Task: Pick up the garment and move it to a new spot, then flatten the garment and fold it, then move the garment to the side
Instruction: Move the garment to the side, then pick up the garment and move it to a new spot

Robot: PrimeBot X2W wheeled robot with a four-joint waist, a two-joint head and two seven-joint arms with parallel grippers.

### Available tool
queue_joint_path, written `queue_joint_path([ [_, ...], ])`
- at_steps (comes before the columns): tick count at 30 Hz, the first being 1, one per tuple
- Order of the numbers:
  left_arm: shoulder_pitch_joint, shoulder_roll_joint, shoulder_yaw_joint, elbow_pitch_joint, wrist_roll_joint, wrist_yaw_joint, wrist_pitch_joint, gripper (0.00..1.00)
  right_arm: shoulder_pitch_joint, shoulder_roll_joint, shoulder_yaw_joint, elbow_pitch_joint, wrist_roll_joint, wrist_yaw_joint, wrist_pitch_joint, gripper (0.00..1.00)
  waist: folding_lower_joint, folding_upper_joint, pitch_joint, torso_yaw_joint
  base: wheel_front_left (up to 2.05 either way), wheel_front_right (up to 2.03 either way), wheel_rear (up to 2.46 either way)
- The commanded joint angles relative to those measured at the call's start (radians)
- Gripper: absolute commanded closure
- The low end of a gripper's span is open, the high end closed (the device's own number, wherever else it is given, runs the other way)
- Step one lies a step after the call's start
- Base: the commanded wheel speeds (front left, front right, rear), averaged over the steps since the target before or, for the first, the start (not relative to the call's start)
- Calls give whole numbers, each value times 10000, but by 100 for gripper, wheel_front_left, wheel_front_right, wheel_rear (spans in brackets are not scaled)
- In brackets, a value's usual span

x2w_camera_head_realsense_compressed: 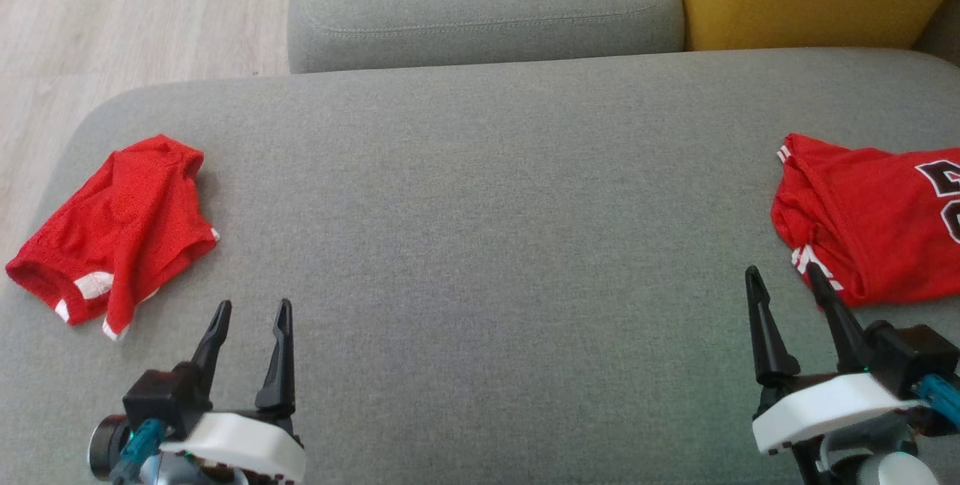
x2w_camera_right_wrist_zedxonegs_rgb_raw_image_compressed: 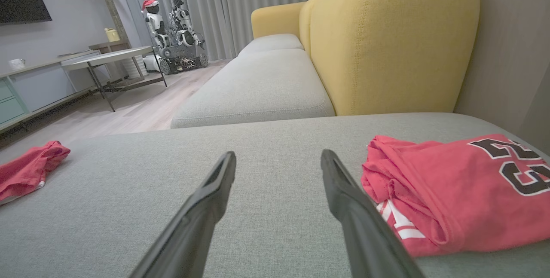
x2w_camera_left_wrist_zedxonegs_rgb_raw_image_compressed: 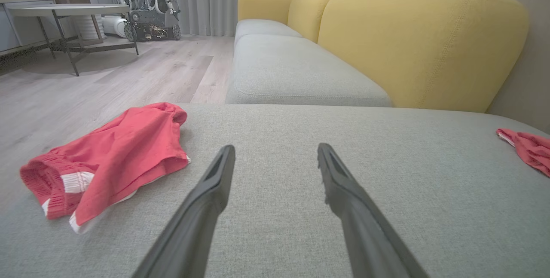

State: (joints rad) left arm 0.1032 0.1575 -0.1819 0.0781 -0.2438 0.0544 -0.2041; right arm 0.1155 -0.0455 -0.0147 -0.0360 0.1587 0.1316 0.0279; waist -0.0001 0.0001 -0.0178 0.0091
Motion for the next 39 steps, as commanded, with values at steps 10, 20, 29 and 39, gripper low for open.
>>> queue_joint_path([
  [10,-304,231,252,-411,-144,147,64,0,-220,-47,74,-492,-150,-9,19,0,1,-1,5,-102,0,0,0],
  [20,-354,262,179,-396,-164,198,47,0,-201,-47,21,-480,-143,-9,66,0,1,-1,-15,-91,0,0,0],
  [29,-456,299,146,-312,-225,212,-19,0,-223,-47,1,-464,-147,-9,83,0,1,-1,25,-21,0,0,0],
  [39,-798,210,162,-278,-319,299,-156,0,-66,-47,-107,-665,-90,-9,95,0,1,-1,59,1071,0,0,0],
])
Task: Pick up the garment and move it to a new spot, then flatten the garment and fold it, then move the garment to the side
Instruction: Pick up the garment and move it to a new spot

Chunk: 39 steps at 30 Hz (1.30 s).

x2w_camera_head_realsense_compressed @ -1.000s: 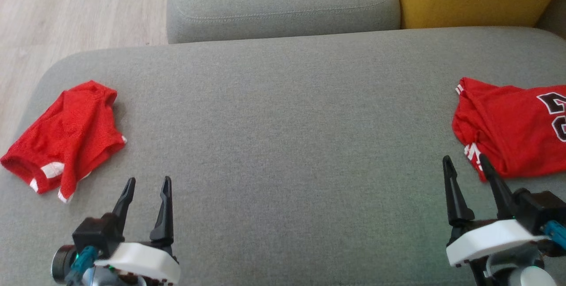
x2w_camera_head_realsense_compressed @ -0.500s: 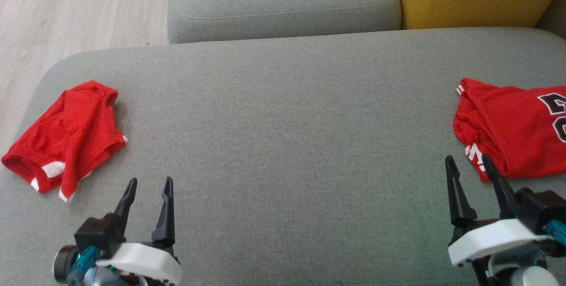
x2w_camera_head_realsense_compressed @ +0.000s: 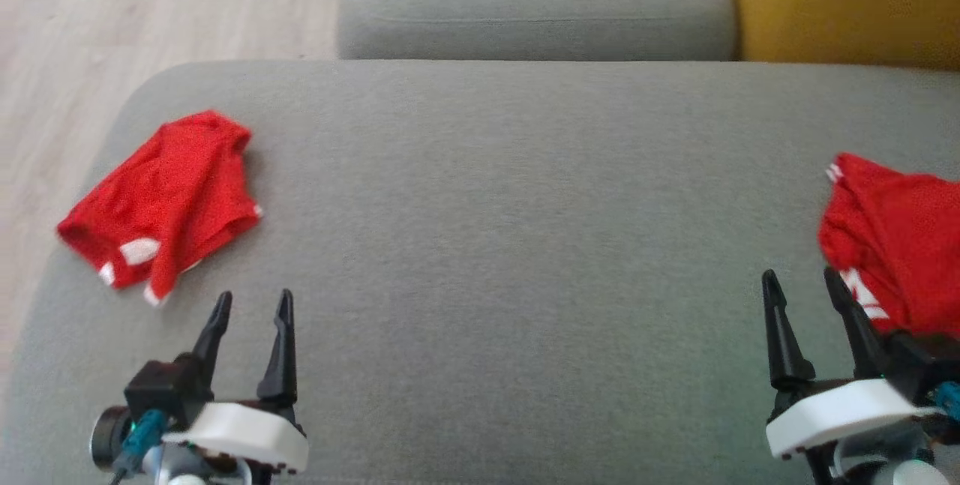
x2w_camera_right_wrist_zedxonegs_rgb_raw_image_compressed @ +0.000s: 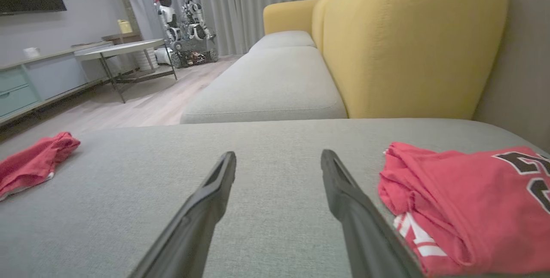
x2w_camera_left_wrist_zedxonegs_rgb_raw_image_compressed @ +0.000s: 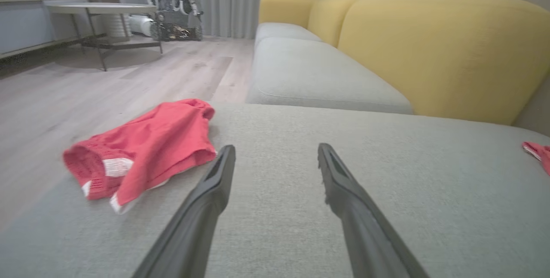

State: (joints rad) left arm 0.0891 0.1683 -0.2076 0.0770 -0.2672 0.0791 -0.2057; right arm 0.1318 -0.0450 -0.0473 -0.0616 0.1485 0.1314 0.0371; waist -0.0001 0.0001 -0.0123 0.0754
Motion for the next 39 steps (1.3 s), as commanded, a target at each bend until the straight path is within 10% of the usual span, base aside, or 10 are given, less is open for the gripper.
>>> queue_joint_path([
  [1,-686,86,457,-263,-109,81,-170,0,-242,-53,253,-438,18,-7,11,0,1,-1,7,568,0,0,0],
  [15,-938,-38,729,-303,-146,7,-530,0,-192,-53,267,-747,125,-7,93,0,1,-1,-93,2818,0,0,0],
  [39,-1983,-261,1457,-594,46,-214,-560,0,-626,-53,283,-1209,-84,-7,484,0,1,-1,978,2866,0,0,0],
])
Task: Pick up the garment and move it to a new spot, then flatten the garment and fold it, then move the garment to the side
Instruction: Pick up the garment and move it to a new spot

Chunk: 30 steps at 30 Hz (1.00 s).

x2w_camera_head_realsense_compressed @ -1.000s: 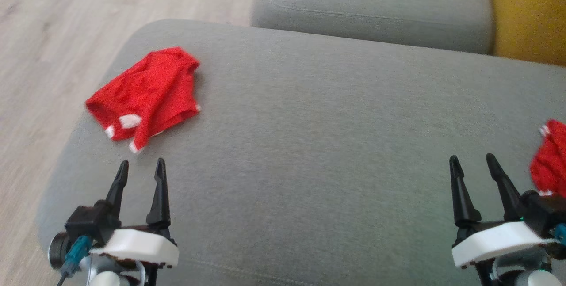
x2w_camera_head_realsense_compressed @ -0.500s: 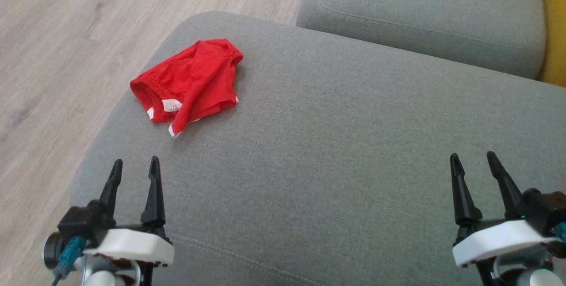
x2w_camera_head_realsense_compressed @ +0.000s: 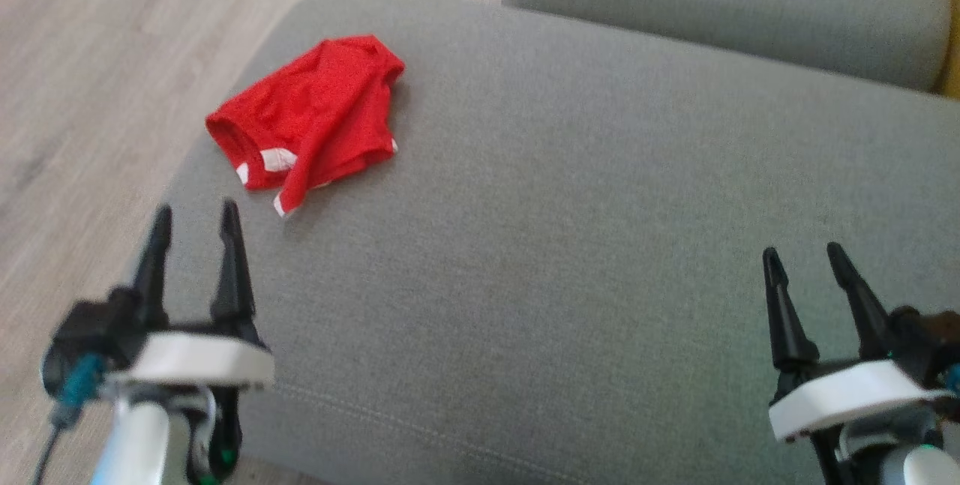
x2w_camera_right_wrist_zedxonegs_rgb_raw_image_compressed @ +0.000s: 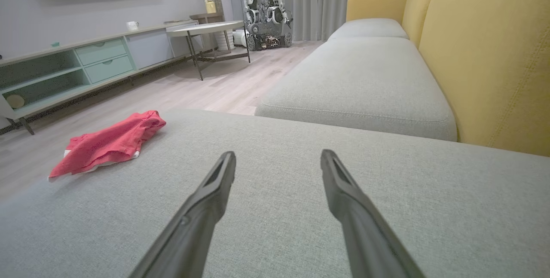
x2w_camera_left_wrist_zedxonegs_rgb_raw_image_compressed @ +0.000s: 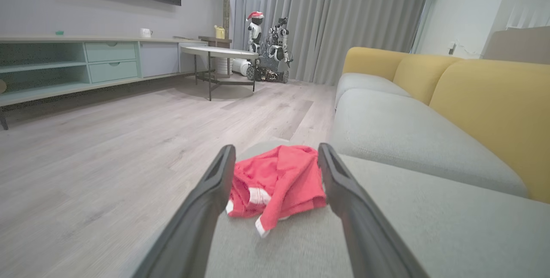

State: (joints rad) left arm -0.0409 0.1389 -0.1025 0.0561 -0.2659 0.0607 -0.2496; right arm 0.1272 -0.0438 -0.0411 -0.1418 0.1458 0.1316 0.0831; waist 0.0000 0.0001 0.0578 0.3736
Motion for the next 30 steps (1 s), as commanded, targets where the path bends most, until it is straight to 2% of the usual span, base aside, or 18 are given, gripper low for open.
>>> queue_joint_path([
  [1,-906,33,499,-342,12,-82,-121,0,-659,-64,224,-497,-138,-9,104,0,0,-1,476,-170,0,0,0],
  [5,-1936,24,969,125,-188,-289,-121,0,-1056,-64,289,-960,-504,-9,462,0,0,-1,1471,-418,0,0,0],
  [9,-3202,117,1314,1375,-477,-643,-121,0,-1444,-64,305,-1418,-884,-9,807,0,0,-1,2490,-575,0,0,0],
  [13,-4646,268,1382,3397,-800,-1159,-121,0,-1749,-151,334,-1791,-1153,-9,1112,0,0,-1,3376,-651,0,0,0],
  [17,-5982,570,1379,5849,-1062,-1494,-80,0,-2049,-307,513,-1995,-1236,-9,1279,0,0,-1,3941,-802,0,0,0],
  [23,-7314,995,1166,9083,-1381,-1792,495,0,-2285,-443,667,-2071,-1254,-9,1374,0,0,-1,4326,-1020,0,0,0],
  [28,-7976,1103,940,10796,-1643,-1881,1336,0,-2271,-417,635,-2002,-1203,-9,1352,0,0,-1,4362,-1089,0,0,0],
  [29,-8075,1093,941,11056,-1748,-1890,1562,11,-2280,-408,640,-1975,-1193,-9,1338,0,0,-1,4345,-1102,0,0,0],
  [30,-8179,1134,905,11176,-1784,-1896,1580,64,-2303,-397,647,-1948,-1174,-9,1316,0,0,-1,4331,-1119,0,0,0],
])
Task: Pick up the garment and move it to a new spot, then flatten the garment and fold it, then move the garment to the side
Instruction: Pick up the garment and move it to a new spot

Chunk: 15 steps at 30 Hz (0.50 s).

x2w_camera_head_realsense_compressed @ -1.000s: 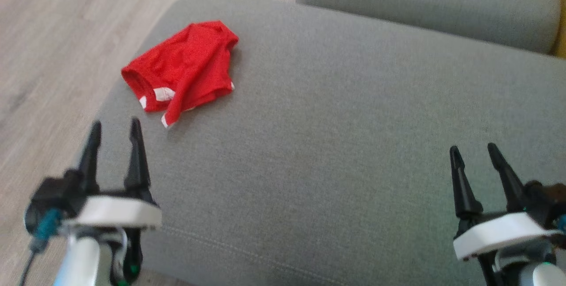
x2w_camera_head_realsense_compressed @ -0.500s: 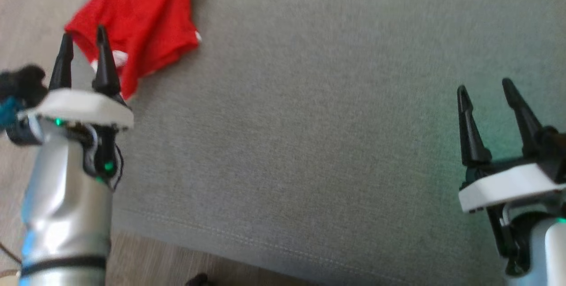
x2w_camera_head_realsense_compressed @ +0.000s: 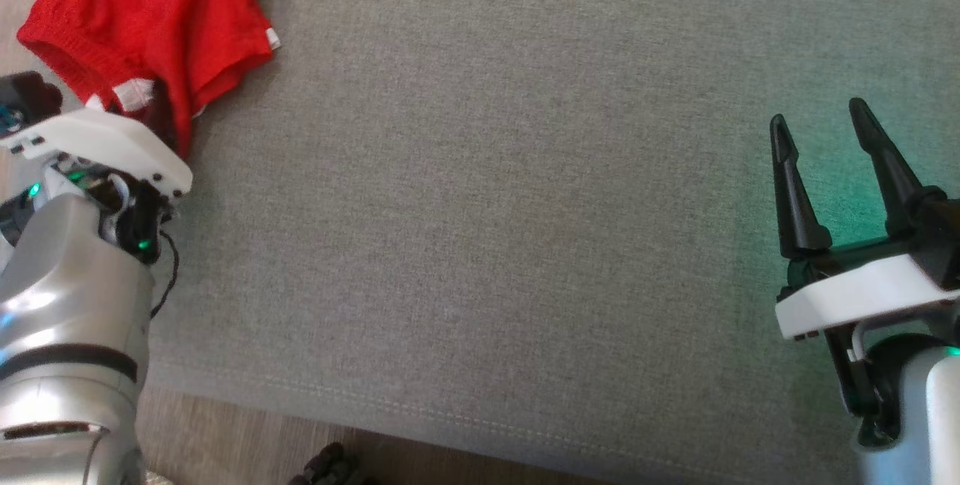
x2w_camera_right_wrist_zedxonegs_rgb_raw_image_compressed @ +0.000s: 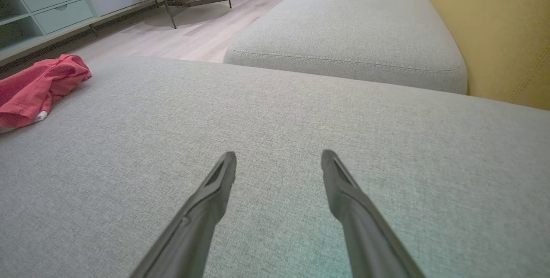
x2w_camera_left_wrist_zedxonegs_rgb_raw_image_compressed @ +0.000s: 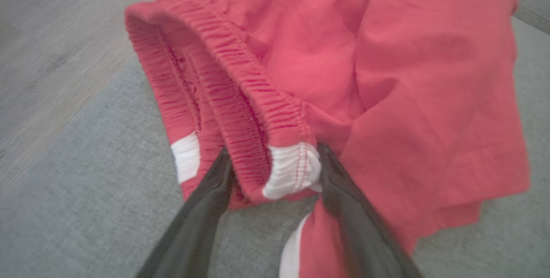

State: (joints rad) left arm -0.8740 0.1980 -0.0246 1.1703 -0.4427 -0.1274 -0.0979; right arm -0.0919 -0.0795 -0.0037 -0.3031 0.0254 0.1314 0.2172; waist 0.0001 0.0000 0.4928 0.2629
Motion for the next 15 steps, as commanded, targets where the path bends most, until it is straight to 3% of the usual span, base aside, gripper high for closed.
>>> queue_joint_path([
  [1,59,587,96,90,-52,-20,-21,100,-142,-29,277,-306,48,-7,-59,0,-1,0,-50,-28,0,0,0],
  [9,-306,1173,-202,-581,81,-29,-1514,100,-246,92,150,-21,141,-7,-374,0,-1,0,-498,-148,0,0,0],
  [15,281,1527,347,-2984,412,205,-1633,100,-172,223,-86,436,337,-7,-899,0,-1,0,-1358,-392,0,0,0],
])
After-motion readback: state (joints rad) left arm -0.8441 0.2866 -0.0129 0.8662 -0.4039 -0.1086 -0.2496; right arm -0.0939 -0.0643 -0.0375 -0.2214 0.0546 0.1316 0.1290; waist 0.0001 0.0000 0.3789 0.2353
